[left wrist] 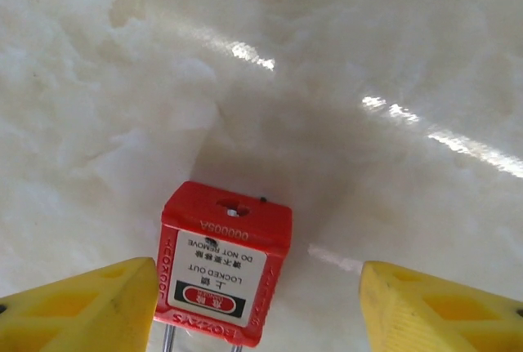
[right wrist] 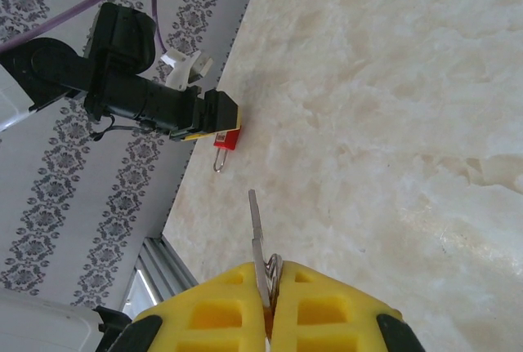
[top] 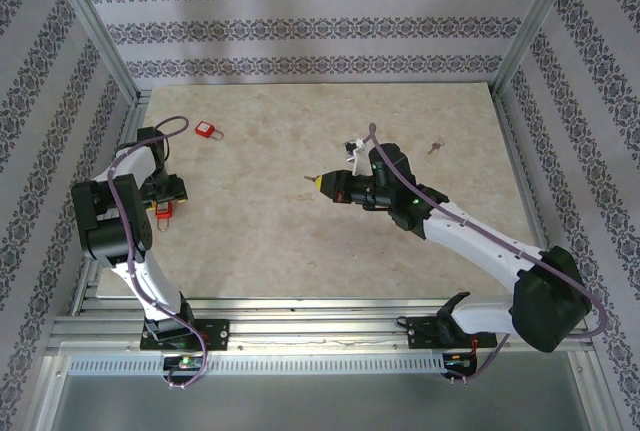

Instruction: Unlock with the key

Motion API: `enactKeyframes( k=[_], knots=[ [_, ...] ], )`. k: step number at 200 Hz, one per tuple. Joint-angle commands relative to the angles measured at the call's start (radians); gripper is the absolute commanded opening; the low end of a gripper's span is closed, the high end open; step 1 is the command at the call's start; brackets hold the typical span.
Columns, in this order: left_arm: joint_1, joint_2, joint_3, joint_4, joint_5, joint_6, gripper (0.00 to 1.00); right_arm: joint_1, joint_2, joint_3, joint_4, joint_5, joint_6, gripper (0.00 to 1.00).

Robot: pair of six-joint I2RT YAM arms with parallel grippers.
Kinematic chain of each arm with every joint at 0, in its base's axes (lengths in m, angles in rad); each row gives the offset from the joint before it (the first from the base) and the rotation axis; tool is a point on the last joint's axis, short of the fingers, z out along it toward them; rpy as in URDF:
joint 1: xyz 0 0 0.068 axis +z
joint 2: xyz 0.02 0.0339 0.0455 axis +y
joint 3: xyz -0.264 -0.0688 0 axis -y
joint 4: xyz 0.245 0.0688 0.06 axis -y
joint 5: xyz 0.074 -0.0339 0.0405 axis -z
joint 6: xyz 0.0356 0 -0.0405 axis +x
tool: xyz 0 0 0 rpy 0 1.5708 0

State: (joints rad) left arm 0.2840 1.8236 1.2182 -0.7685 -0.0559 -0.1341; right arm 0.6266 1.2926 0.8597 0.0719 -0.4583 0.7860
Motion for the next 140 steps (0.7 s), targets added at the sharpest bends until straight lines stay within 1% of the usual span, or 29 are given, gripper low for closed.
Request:
enactKeyframes(
  k=[1,11,31,49,76,89,97,116,123,127,134,140],
  knots=[
    [0.024,0.019,0.015,0.014,-0.013,0.018,0.63,0.013,0.017,0.023,0.045,-0.028,0.01,0.0],
    [0.026,0.021,0.009,0.02,-0.005,0.018,0.59,0.015,0.018,0.022,0.045,-0.026,0.009,0.0],
    [0.026,0.028,-0.001,0.029,-0.002,0.017,0.56,0.014,0.017,0.016,0.048,-0.022,0.012,0.0],
    [0.027,0.031,-0.016,0.046,0.016,0.017,0.47,0.014,0.017,0.013,0.049,-0.02,0.015,0.0],
    [0.027,0.033,-0.039,0.06,0.048,0.019,0.36,0.015,0.019,0.013,0.05,-0.019,0.017,0.0],
    [0.027,0.027,-0.05,0.067,0.056,0.019,0.31,0.014,0.022,0.015,0.051,-0.02,0.019,0.0],
    [0.027,0.024,-0.052,0.068,0.069,0.017,0.3,0.015,0.024,0.015,0.051,-0.019,0.019,0.0],
    [0.026,0.021,-0.05,0.058,0.08,0.016,0.3,0.016,0.028,0.018,0.055,-0.02,0.024,0.0],
    [0.027,0.017,-0.052,0.058,0.079,0.014,0.33,0.016,0.03,0.019,0.054,-0.02,0.025,0.0],
    [0.026,0.012,-0.056,0.059,0.077,0.011,0.37,0.016,0.03,0.019,0.054,-0.02,0.025,0.0],
    [0.027,0.001,-0.063,0.062,0.073,0.007,0.49,0.015,0.03,0.019,0.055,-0.019,0.025,0.0],
    [0.027,-0.008,-0.068,0.066,0.069,0.005,0.55,0.015,0.029,0.018,0.055,-0.019,0.027,0.0]
  ],
)
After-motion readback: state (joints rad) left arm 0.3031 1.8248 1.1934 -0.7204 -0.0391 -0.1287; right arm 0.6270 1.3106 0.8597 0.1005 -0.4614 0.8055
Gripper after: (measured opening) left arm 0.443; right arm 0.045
